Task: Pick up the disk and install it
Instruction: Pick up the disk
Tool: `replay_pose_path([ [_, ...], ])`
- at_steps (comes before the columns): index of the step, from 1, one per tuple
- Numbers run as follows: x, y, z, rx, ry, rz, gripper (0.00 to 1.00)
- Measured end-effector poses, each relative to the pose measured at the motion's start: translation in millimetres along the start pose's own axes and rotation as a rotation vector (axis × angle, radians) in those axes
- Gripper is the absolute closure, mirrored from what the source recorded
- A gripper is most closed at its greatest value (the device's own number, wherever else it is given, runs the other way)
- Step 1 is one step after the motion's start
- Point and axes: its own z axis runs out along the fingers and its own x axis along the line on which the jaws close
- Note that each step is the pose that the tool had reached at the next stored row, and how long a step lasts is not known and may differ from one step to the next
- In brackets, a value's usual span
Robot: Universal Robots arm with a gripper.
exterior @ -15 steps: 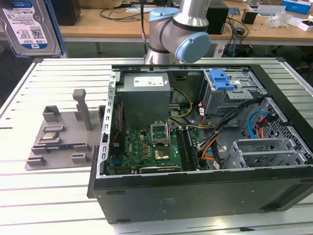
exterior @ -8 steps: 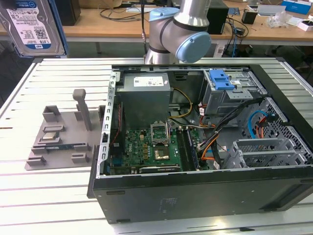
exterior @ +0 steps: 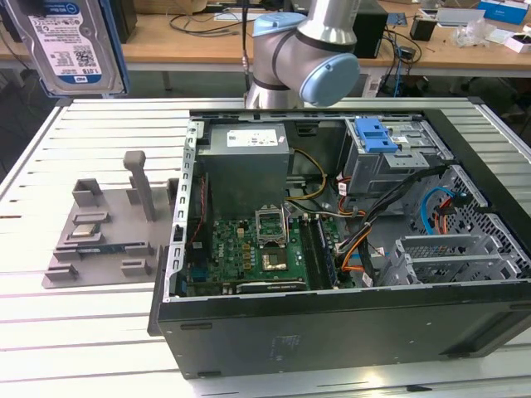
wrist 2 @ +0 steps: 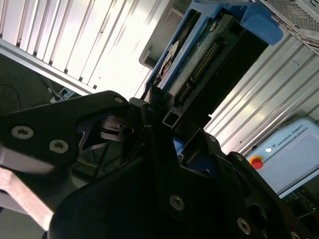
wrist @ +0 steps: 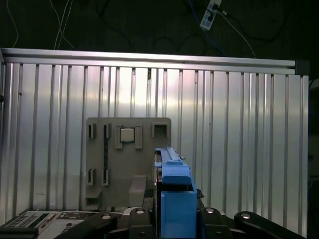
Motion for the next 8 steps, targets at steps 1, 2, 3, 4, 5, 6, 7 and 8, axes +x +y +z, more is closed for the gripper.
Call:
replay_pose_path([
  [1,0.2,-4.6,-0.2,0.0,0.0,0.0,0.63],
  [2,0.2,-6.6,-0.3,0.0,0.0,0.0,0.63],
  [3,0.3,-8.9,-0.4,0.0,0.0,0.0,0.63],
  [4,0.4,-12.3,-0.5,0.0,-0.0001,0.0,0.63],
  [5,0.5,-15.4,-0.7,0.0,-0.0001,0.0,0.63],
  [6,0.6,-19.1,-0.8,0.0001,-0.0001,0.0,0.63],
  [7,0.7,-23.0,-1.0,0.0,-0.0001,0.0,0.63],
  [8,0.8,-26.4,-1.2,-0.0001,0.0,0.0,0.63],
])
